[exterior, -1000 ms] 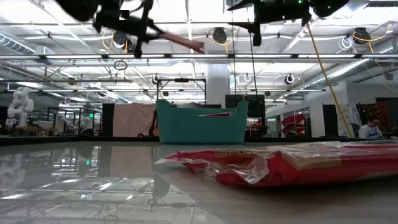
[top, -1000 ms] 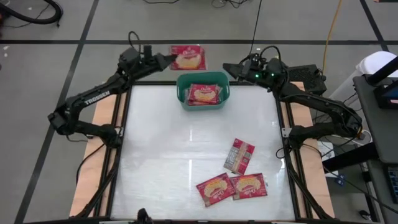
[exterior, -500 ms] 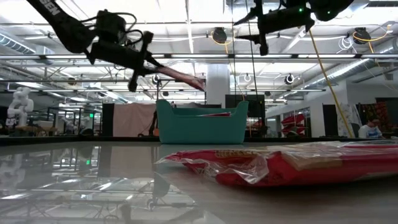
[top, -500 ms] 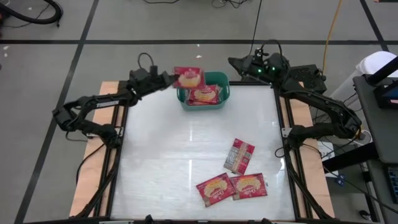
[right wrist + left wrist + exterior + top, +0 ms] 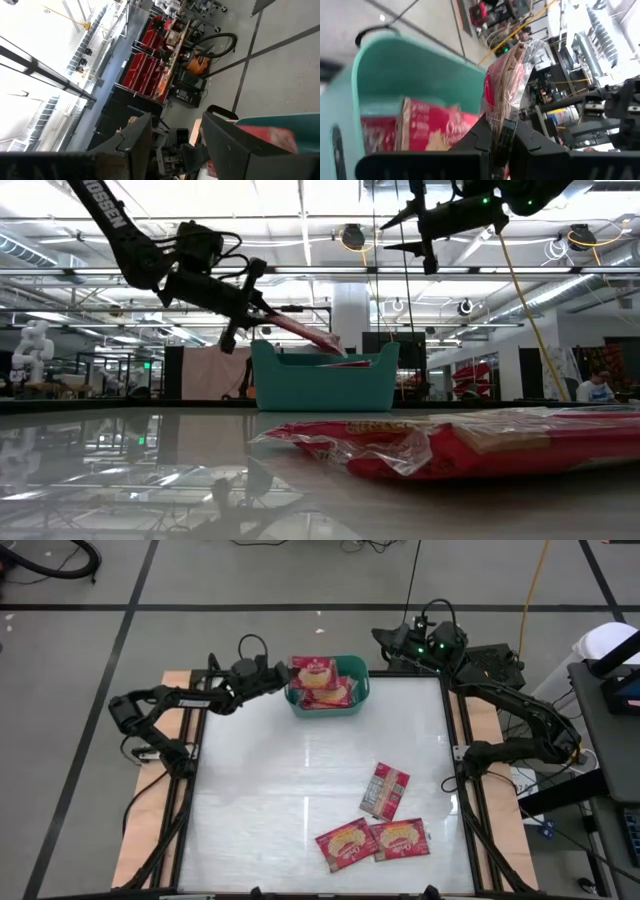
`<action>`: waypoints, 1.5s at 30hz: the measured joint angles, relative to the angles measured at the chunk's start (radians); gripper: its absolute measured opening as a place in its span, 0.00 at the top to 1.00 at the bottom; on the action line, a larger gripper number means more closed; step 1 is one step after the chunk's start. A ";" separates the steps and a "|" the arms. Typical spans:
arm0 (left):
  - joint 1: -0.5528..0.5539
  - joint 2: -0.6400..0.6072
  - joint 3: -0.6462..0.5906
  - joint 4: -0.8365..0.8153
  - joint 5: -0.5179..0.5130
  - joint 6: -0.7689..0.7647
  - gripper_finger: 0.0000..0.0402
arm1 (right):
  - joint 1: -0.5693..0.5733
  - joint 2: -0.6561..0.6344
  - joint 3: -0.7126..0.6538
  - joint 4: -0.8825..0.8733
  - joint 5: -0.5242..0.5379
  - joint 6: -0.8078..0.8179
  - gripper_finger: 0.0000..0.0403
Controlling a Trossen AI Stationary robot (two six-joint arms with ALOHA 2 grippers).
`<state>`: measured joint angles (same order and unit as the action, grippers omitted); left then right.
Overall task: Sort popcorn bags into baskets
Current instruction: Put the red popcorn pack into the green bin
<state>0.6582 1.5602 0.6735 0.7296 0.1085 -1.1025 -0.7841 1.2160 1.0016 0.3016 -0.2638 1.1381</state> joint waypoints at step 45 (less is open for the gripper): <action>-0.074 0.007 0.038 -0.184 -0.096 0.156 0.33 | 0.060 0.000 0.000 -0.055 -0.005 -0.033 0.58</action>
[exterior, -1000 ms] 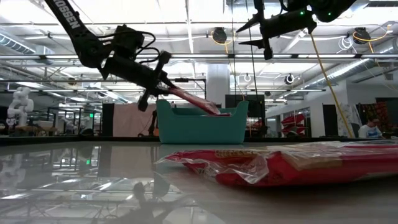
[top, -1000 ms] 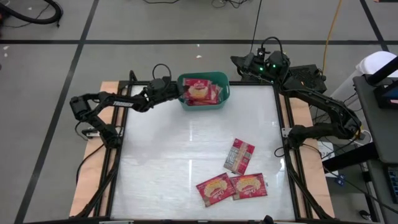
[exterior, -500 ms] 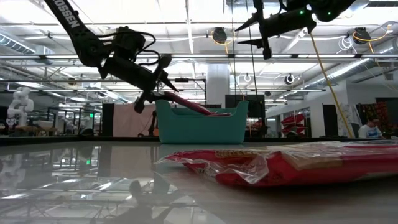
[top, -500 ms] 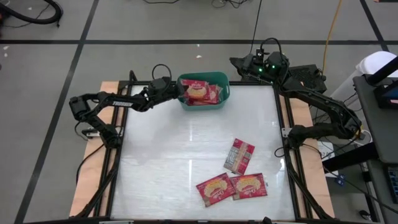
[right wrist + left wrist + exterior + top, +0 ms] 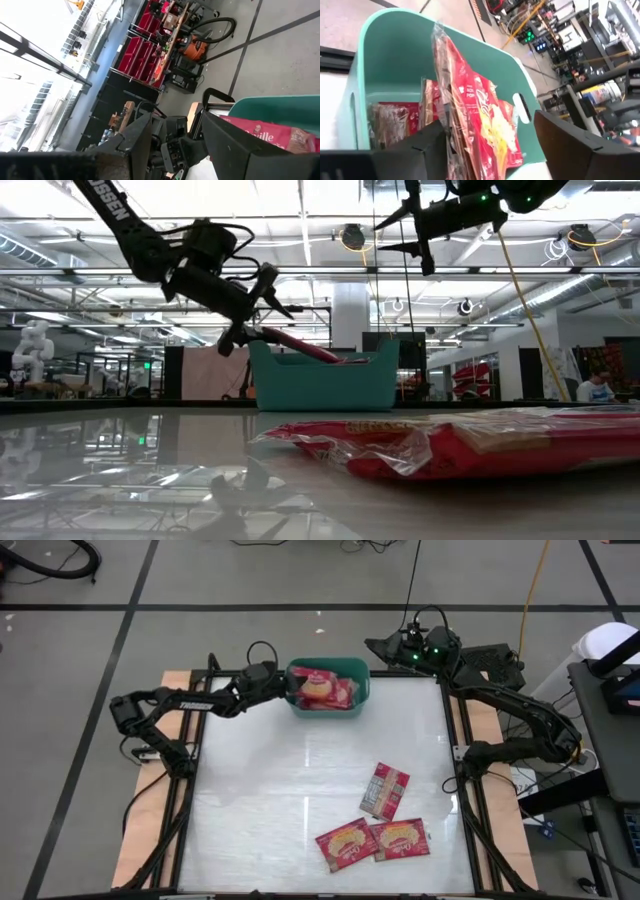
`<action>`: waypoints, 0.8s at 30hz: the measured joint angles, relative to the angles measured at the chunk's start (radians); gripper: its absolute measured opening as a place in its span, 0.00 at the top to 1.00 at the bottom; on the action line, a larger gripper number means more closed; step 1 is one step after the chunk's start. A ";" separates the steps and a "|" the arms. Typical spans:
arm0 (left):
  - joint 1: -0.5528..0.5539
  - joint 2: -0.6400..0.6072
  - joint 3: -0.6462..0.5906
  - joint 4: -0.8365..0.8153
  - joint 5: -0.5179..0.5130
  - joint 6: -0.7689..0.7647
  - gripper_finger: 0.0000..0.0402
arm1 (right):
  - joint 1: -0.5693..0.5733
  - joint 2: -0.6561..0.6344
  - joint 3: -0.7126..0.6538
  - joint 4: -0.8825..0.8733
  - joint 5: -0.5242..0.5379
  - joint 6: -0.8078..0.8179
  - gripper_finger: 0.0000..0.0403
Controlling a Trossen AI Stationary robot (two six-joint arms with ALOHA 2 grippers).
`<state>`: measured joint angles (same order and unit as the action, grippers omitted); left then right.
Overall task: Sort popcorn bags into baskets
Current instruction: Put the red popcorn pack into the green bin
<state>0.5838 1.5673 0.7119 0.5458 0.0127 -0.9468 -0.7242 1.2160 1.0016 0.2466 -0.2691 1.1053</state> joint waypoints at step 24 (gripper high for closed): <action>0.006 0.002 0.363 -0.617 0.012 0.351 0.26 | 0.000 0.000 0.000 -0.002 0.000 -0.005 0.58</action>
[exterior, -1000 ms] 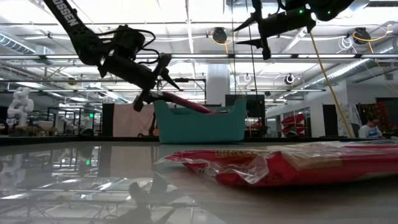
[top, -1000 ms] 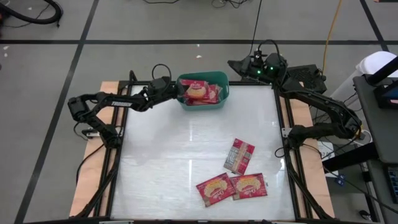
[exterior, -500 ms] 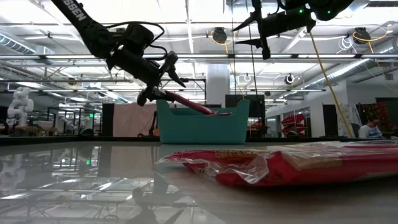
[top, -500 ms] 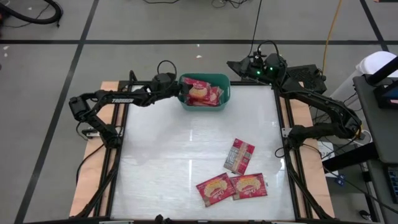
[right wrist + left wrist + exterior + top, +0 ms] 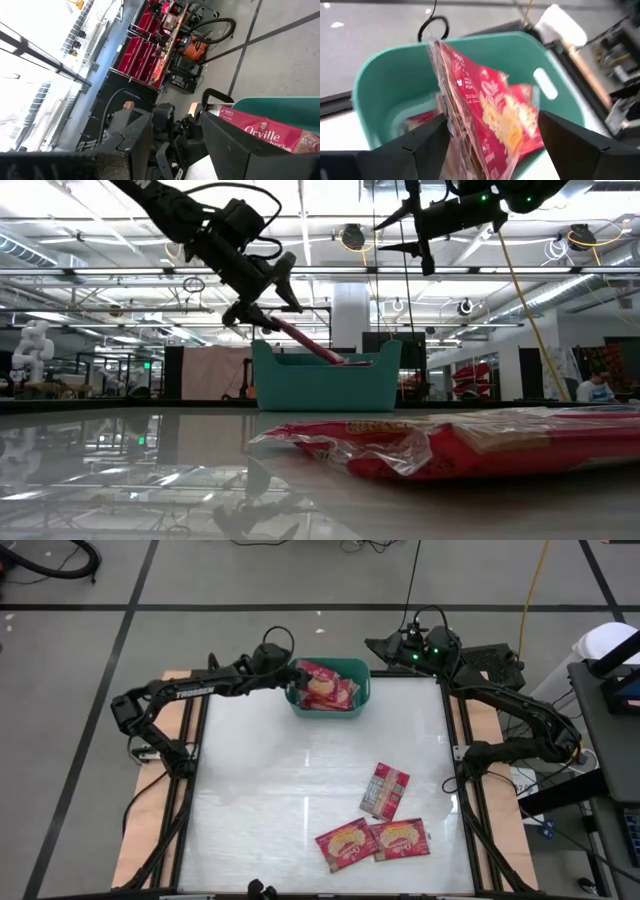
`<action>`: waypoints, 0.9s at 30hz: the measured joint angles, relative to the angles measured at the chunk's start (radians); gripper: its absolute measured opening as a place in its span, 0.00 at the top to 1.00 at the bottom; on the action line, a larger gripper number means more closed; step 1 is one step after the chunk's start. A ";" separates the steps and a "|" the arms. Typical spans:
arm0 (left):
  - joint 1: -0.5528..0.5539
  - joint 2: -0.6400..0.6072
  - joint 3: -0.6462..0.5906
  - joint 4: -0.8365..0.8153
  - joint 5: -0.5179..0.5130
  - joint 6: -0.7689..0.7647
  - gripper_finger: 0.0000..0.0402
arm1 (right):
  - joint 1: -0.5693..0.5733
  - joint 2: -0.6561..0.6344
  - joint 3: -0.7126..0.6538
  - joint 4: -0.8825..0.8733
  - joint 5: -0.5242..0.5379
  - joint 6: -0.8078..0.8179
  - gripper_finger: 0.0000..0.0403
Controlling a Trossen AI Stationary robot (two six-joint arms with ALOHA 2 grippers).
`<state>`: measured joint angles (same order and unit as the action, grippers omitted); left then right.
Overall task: Sort popcorn bags into baskets
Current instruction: Put the red popcorn pack into the green bin
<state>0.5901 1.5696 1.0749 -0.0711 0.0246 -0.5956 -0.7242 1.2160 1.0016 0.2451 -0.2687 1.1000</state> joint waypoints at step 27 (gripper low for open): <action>0.030 -0.003 0.062 -0.216 0.072 0.115 0.26 | 0.020 0.000 0.000 -0.026 0.002 -0.040 0.58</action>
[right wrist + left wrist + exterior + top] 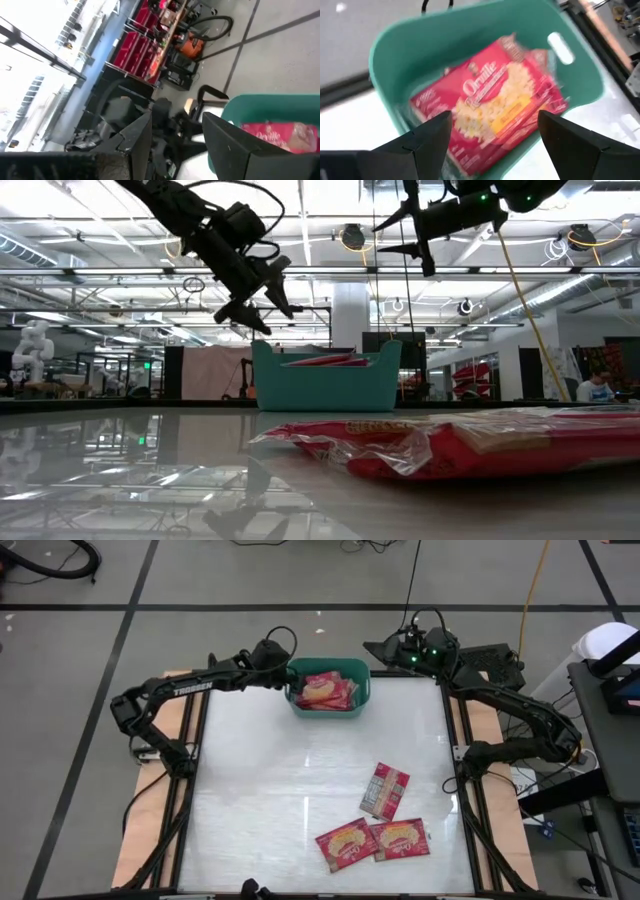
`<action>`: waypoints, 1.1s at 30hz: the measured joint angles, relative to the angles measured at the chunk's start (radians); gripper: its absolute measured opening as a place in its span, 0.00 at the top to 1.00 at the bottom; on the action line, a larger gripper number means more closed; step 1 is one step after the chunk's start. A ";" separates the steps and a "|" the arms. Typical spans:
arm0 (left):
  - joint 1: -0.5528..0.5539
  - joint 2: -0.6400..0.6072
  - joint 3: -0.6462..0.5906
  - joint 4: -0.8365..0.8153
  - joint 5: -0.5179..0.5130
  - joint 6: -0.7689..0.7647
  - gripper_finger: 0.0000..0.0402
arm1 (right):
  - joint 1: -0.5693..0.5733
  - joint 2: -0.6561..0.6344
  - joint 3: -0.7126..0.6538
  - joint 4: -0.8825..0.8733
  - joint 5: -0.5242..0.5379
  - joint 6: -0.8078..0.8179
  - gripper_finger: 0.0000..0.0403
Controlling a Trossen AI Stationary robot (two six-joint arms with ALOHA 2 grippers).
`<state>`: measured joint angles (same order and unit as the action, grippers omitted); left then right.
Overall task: Sort popcorn bags into baskets
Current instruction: Put the red popcorn pack into the green bin
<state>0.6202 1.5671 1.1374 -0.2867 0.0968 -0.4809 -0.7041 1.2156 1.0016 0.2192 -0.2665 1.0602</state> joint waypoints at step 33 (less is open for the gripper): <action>-0.293 -0.176 0.000 -0.295 0.214 0.086 0.71 | 0.531 -0.039 0.000 -0.933 0.039 -0.053 0.58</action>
<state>0.3275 1.3914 1.1378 -0.5815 0.3106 -0.3949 -0.1735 1.1767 1.0016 -0.7137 -0.2270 1.0071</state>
